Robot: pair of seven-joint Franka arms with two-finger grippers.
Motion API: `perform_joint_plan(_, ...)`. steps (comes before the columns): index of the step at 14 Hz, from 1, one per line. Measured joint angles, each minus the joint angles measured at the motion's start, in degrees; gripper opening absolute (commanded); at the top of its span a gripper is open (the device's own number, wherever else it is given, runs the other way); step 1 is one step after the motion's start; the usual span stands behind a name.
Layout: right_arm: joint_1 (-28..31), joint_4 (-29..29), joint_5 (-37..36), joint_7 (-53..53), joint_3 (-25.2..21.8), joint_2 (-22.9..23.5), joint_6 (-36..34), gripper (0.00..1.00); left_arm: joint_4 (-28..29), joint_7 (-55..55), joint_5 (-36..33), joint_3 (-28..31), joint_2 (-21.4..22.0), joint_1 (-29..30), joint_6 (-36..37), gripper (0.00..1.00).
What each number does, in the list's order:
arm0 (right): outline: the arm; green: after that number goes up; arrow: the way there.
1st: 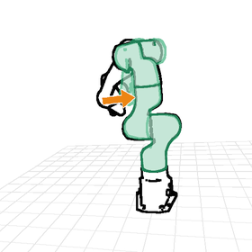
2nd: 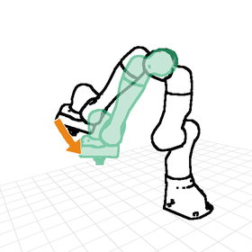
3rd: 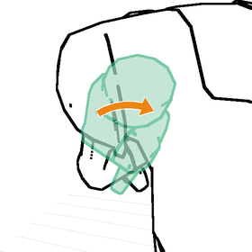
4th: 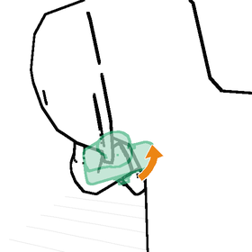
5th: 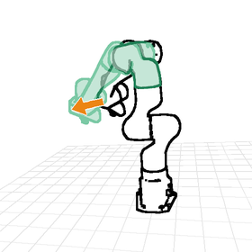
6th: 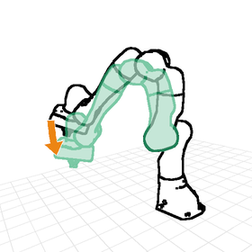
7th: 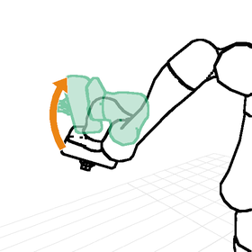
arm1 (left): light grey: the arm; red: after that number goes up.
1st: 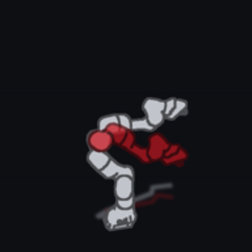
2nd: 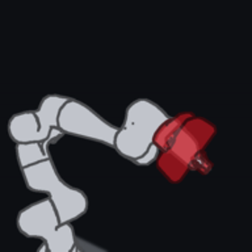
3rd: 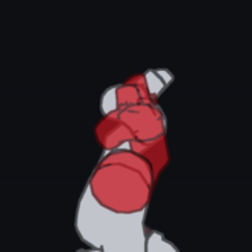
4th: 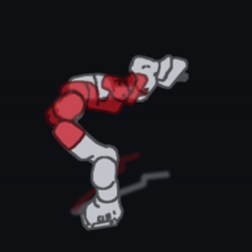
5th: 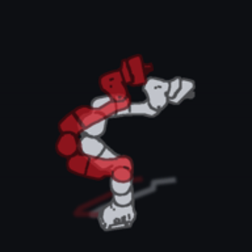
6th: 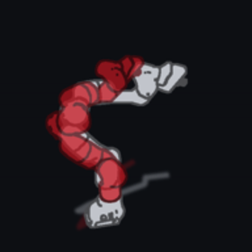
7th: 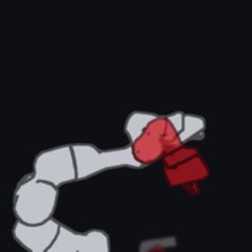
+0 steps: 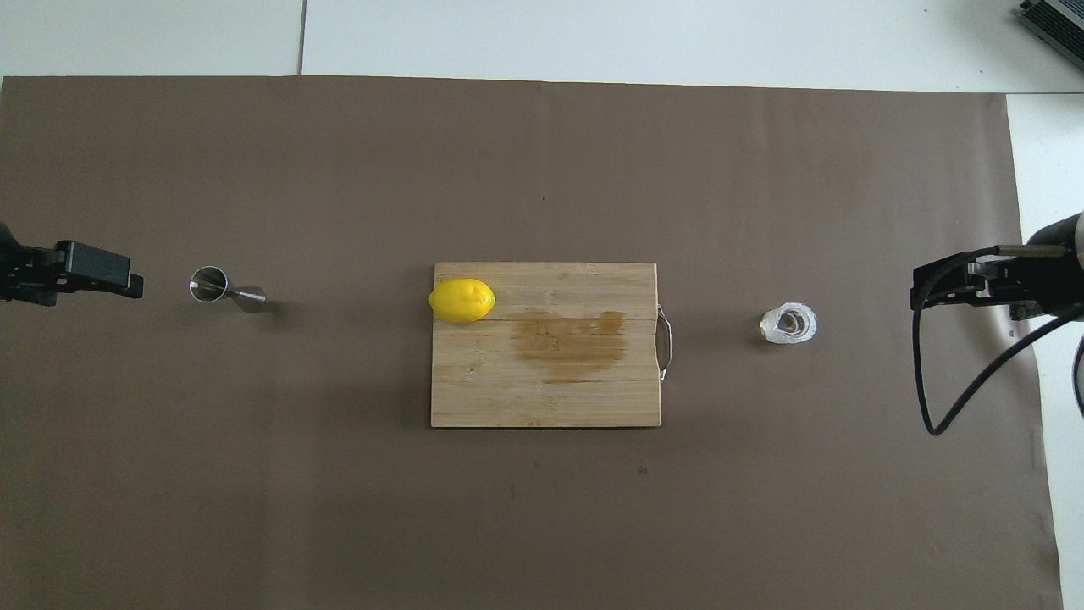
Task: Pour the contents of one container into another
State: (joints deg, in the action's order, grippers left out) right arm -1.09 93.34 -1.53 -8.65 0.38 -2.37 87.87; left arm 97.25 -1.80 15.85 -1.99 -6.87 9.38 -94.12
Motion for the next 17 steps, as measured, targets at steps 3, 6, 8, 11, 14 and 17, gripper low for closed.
perform_joint_plan(3, 0.0, 0.0, 0.0, 0.0, 0.0, 0.0, 0.0, 1.0, 1.93, 1.61, 7.78, 0.07, -2.71, 3.23, -1.16, 1.0)
perform_joint_plan(6, 0.0, 0.0, 0.0, 0.0, 0.0, 0.0, 0.0, 1.0, 3.38, 5.57, 12.84, 0.08, -4.91, 5.54, -0.05, 1.0)
perform_joint_plan(8, 0.0, 0.0, 0.0, 0.0, 0.0, 0.0, 0.0, 1.0, 3.7, 13.32, 17.53, 0.08, -6.5, 6.93, 4.21, 1.0)
perform_joint_plan(11, 0.0, 0.0, 0.0, 0.0, 0.0, 0.0, 0.0, 1.0, 3.71, 28.57, 24.01, 0.03, -9.19, 9.11, 8.04, 1.0)
perform_joint_plan(14, 0.0, 0.0, 0.0, 0.0, 0.0, 0.0, 0.0, 1.0, 3.69, 35.61, 26.93, -0.04, -11.11, 10.42, 8.5, 1.0)
perform_joint_plan(17, 0.0, 0.0, 0.0, 0.0, 0.0, 0.0, 0.0, 1.0, 3.65, 37.41, 30.12, -0.24, -13.09, 12.6, 9.75, 1.0)
